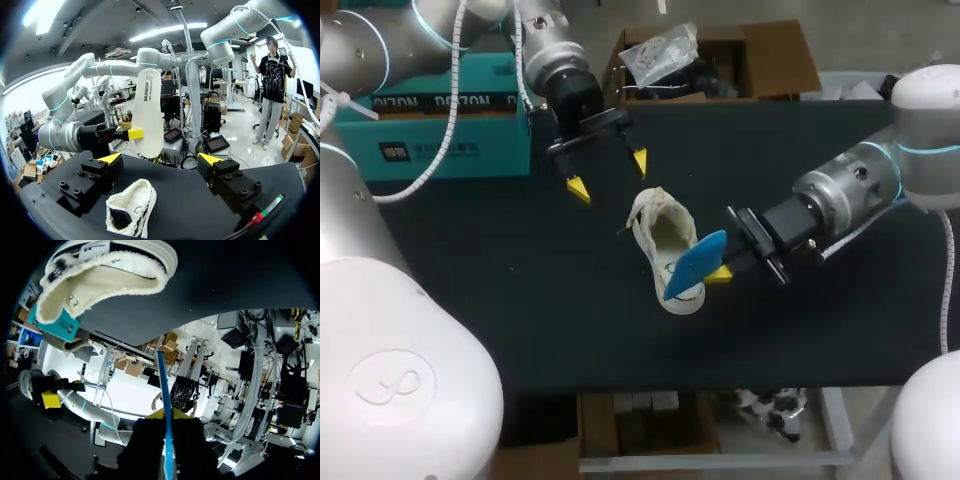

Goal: Open the shoe tongue, take the insole out of the shoe, put the insole back into the shoe, and pack the shoe into the shoebox

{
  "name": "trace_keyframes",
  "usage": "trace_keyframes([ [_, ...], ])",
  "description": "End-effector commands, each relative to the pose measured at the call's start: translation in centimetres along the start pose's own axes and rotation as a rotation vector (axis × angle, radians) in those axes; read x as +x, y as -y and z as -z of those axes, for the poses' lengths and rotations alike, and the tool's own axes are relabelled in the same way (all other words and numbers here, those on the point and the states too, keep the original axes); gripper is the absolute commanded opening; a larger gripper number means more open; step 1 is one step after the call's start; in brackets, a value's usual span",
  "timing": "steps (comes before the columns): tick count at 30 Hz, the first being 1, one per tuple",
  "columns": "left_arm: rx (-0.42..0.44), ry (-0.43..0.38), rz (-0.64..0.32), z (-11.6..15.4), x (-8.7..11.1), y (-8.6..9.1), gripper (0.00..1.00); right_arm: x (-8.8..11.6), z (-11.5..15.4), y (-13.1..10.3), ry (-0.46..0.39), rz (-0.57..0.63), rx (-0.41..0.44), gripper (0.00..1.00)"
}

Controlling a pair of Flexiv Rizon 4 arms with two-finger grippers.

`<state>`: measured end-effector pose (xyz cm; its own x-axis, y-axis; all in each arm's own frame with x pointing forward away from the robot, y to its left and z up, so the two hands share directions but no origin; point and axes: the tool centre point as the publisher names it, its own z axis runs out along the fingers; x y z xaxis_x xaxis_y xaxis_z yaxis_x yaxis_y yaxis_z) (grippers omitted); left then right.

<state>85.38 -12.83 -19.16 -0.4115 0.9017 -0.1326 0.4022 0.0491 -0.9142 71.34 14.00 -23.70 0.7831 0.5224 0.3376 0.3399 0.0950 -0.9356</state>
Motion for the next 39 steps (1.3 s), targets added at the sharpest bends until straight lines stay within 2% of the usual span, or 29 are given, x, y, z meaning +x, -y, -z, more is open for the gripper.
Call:
trace_keyframes([
  [1, -0.024, 0.118, 0.036, -1.3, 0.5, 1.0, 1.00, 0.1, 0.2, -0.1, -0.017, -0.005, -0.012, 0.00],
  [5, -0.099, 0.267, 0.087, -3.1, 1.6, 2.0, 1.00, 0.6, 0.0, -0.2, -0.086, 0.006, -0.060, 0.00],
  [6, -0.102, 0.329, 0.103, -3.4, 2.0, 2.2, 1.00, 0.8, 0.0, -0.2, -0.101, 0.009, -0.074, 0.00],
  [8, -0.123, 0.403, 0.114, -4.2, 2.7, 2.8, 1.00, 1.1, 0.0, -0.4, -0.128, 0.005, -0.092, 0.00],
  [9, -0.121, 0.473, 0.115, -4.5, 3.1, 3.1, 1.00, 1.3, 0.1, -0.5, -0.149, 0.001, -0.101, 0.00],
  [10, -0.140, 0.500, 0.114, -4.9, 3.4, 3.2, 1.00, 1.4, 0.2, -0.6, -0.153, 0.004, -0.103, 0.00],
  [12, -0.189, 0.610, 0.117, -5.4, 3.7, 3.4, 1.00, 1.6, 0.4, -0.8, -0.177, 0.021, -0.107, 0.00],
  [13, -0.189, 0.618, 0.125, -5.5, 3.9, 3.4, 1.00, 1.6, 0.6, -0.9, -0.195, 0.027, -0.107, 0.00],
  [14, -0.258, 0.630, 0.151, -5.5, 4.1, 3.6, 1.00, 1.5, 0.8, -0.9, -0.212, 0.046, -0.096, 0.00],
  [19, -0.258, 0.630, 0.151, -5.5, 4.1, 3.6, 1.00, 1.4, 1.4, -0.9, -0.295, 0.054, -0.092, 0.00],
  [21, -0.258, 0.630, 0.151, -5.5, 4.1, 3.6, 1.00, 1.5, 1.5, -0.9, -0.298, 0.054, -0.094, 0.00],
  [27, -0.258, 0.630, 0.151, -5.5, 4.1, 3.6, 1.00, 2.4, 2.1, -2.1, -0.380, 0.043, -0.101, 0.00],
  [31, -0.233, 0.710, 0.163, -7.2, 3.4, 2.2, 1.00, 3.0, 1.9, -2.7, -0.407, 0.039, -0.123, 0.00],
  [35, -0.195, 0.747, 0.159, -8.2, 2.9, 1.2, 1.00, 3.3, 1.9, -2.9, -0.422, 0.056, -0.142, 0.00],
  [37, -0.203, 0.802, 0.157, -8.4, 2.7, 0.7, 1.00, 3.4, 1.8, -3.0, -0.432, 0.067, -0.143, 0.00],
  [39, -0.224, 0.869, 0.202, -8.2, 2.4, 0.2, 1.00, 3.3, 1.8, -3.2, -0.467, 0.067, -0.154, 0.00],
])
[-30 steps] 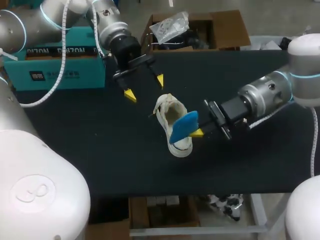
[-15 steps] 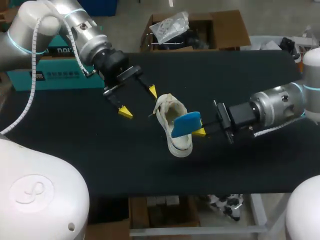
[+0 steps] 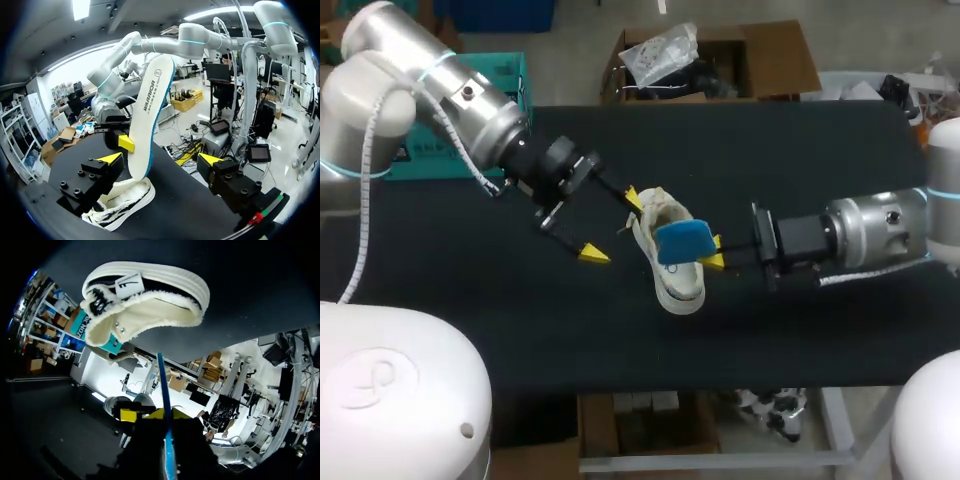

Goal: Open the shoe tongue, take the insole out of the shoe, put the insole back into the shoe, and pack the shoe into the shoebox

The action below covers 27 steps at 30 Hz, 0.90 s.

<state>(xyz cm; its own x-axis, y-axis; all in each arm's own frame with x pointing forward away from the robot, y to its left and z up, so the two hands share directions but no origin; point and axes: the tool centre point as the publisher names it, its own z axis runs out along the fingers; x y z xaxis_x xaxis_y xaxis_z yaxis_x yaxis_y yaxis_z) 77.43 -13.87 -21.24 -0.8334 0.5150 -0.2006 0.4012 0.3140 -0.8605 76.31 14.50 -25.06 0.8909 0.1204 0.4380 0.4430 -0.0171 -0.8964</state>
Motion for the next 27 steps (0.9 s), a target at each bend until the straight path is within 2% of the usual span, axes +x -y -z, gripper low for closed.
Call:
trace_keyframes([
  [1, -0.043, 0.340, 0.044, -0.4, -0.3, -1.2, 1.00, -0.4, -0.1, -0.2, -0.040, -0.008, -0.009, 0.00],
  [12, -0.043, 0.340, 0.044, -0.4, -0.3, -1.2, 1.00, -0.4, -0.1, -0.2, -0.042, -0.019, -0.018, 0.00],
  [15, -0.007, 0.340, 0.039, -2.4, 0.0, -1.6, 1.00, -0.4, -0.2, -0.6, -0.046, -0.011, -0.007, 0.00],
  [20, -0.042, 0.375, 0.024, -5.1, -0.2, -2.9, 1.00, -0.4, -0.9, -1.5, -0.089, 0.026, 0.014, 0.00],
  [25, -0.037, 0.418, 0.018, -5.9, -0.8, -3.5, 1.00, -0.4, -1.7, -1.6, -0.096, 0.025, -0.007, 0.00],
  [27, -0.023, 0.421, 0.016, -5.9, -0.9, -3.5, 0.81, -0.3, -1.9, -1.7, -0.099, 0.023, -0.013, 0.00],
])
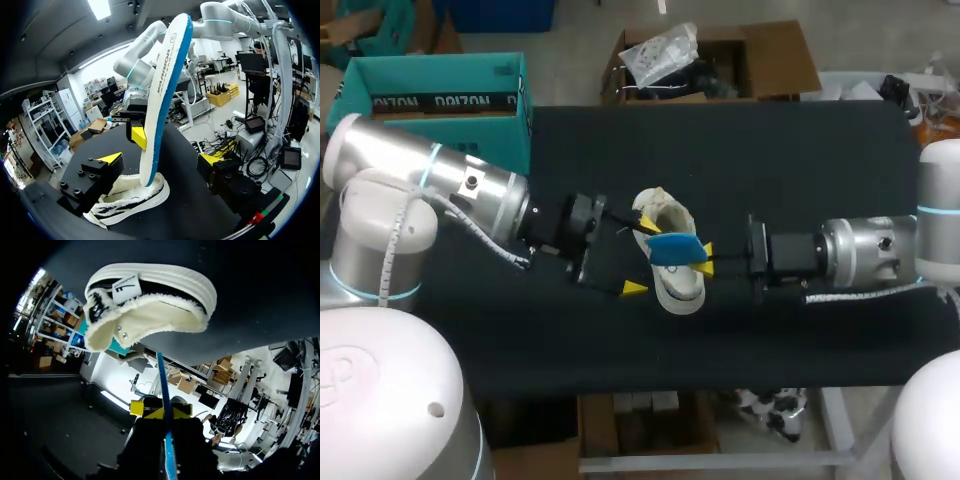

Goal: Open the shoe tongue, take the insole out of the shoe, put the insole back into the shoe, and pack the shoe into the shoebox

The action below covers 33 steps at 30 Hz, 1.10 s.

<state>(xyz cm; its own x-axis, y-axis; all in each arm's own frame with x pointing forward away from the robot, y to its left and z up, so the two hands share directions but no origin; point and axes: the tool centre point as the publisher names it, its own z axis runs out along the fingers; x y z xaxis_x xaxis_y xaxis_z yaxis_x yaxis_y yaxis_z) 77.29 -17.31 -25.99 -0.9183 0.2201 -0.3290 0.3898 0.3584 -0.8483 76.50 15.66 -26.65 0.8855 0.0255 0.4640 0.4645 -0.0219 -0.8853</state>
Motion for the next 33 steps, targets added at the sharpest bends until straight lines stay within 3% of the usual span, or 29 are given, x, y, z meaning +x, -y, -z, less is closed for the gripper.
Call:
trace_keyframes([
  [1, 0.018, 0.089, -0.003, -1.0, 0.1, -0.6, 0.72, 0.0, -0.7, -0.2, -0.004, -0.002, -0.009, 0.00],
  [5, 0.020, 0.084, -0.011, -1.2, 0.1, -0.5, 0.39, 0.0, -0.8, -0.3, -0.010, -0.001, -0.009, 0.00],
  [7, 0.017, 0.079, -0.015, -1.2, 0.1, -0.5, 0.32, 0.0, -0.8, -0.4, -0.014, -0.002, -0.010, 0.00],
  [13, 0.008, 0.085, -0.023, -1.3, -0.5, -0.9, 0.45, 0.0, -0.4, -1.1, -0.021, 0.014, -0.035, 0.00],
  [22, -0.041, 0.082, -0.040, -1.8, -1.7, -2.0, 0.48, 0.2, 0.2, -3.2, -0.063, 0.037, 0.008, 0.00],
  [26, -0.045, 0.084, -0.038, -2.2, -1.9, -2.5, 0.40, 0.3, 0.1, -3.3, -0.064, 0.037, 0.009, 0.00],
  [31, -0.055, 0.077, -0.030, -2.6, -2.0, -3.0, 0.17, 0.4, 0.1, -3.2, -0.070, 0.042, 0.005, 0.00],
  [33, -0.057, 0.074, -0.029, -2.8, -2.1, -3.2, 0.15, 0.5, 0.1, -3.2, -0.071, 0.042, 0.005, 0.00],
])
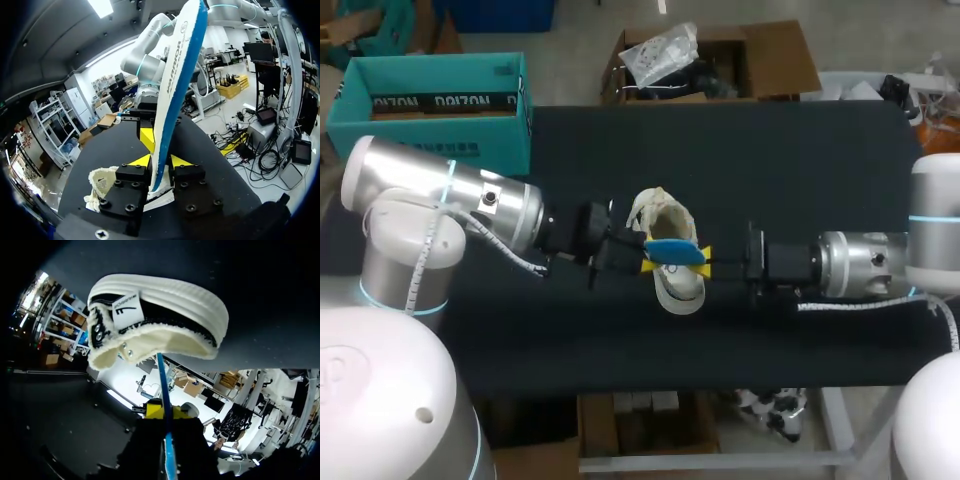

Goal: Open the shoe tongue, take the insole out of the shoe, put the insole back into the shoe, and pack the shoe into the shoebox

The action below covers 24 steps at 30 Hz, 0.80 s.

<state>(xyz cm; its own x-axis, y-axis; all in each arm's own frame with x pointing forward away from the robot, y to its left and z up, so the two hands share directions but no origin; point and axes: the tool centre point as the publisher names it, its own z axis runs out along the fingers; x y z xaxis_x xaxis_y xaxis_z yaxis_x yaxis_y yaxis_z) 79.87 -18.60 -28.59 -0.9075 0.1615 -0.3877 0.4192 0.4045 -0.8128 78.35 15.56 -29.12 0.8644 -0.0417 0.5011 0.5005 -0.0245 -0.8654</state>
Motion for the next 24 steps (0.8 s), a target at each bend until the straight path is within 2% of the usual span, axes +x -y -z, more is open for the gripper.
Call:
trace_keyframes([
  [1, -0.001, -0.005, 0.003, -0.8, -0.2, -0.5, 0.15, 0.0, 0.0, -0.2, -0.003, 0.001, 0.007, 0.00],
  [3, -0.003, -0.006, 0.007, -0.9, -0.4, -0.7, 0.11, 0.1, 0.0, -0.2, -0.002, 0.002, 0.008, 0.00],
  [4, -0.003, -0.005, 0.008, -1.0, -0.4, -0.9, 0.02, 0.1, 0.0, -0.1, -0.002, 0.003, 0.009, 0.00],
  [7, -0.009, -0.005, 0.002, -1.2, -0.5, -1.2, 0.00, 0.2, -0.2, 0.1, 0.006, 0.006, 0.008, 0.00],
  [9, -0.013, -0.001, -0.013, -1.2, -0.5, -1.4, 0.00, 0.3, -0.3, 0.4, 0.020, 0.008, -0.009, 0.38],
  [10, -0.006, 0.001, -0.021, -1.2, -0.6, -1.5, 0.00, 0.3, -0.3, 0.7, 0.022, 0.010, -0.024, 0.42],
  [13, 0.005, 0.004, -0.054, -1.0, -0.8, -1.7, 0.00, 0.2, -0.5, 1.6, 0.030, 0.015, -0.087, 0.44],
  [17, 0.012, 0.010, -0.132, -0.9, -0.8, -2.0, 0.00, 0.0, -0.6, 2.3, 0.037, 0.038, -0.145, 0.42],
  [24, -0.033, -0.003, -0.215, -1.4, -0.8, -2.6, 0.00, -0.3, -0.6, 2.0, 0.006, 0.046, -0.188, 0.29],
])
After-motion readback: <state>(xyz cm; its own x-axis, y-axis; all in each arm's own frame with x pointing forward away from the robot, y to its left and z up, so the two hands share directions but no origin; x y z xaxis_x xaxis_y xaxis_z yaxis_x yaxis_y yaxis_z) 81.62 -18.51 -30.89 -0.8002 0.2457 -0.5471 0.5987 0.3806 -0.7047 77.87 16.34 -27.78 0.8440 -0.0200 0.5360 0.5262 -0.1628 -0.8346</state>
